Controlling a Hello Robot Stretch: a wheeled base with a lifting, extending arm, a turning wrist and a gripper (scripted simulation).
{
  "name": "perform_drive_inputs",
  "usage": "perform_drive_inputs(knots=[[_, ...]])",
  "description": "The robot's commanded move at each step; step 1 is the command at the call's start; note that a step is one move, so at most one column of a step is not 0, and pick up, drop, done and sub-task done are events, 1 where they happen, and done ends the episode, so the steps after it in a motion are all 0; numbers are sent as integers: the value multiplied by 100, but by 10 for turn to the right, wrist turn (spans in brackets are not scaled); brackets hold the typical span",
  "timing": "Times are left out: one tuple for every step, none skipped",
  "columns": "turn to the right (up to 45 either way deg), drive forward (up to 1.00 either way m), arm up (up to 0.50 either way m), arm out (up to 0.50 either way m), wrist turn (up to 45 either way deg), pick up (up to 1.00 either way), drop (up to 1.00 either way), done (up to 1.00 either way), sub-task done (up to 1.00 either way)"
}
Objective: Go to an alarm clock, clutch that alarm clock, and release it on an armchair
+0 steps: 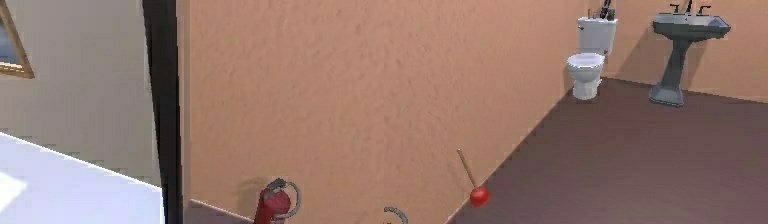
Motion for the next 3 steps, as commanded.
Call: perform_drive_inputs(knots=[[-210, 0, 0, 0, 0, 0, 0, 0, 0], [0, 25, 0, 0, 0, 0, 0, 0, 0], [-390, 0, 0, 0, 0, 0, 0, 0, 0]])
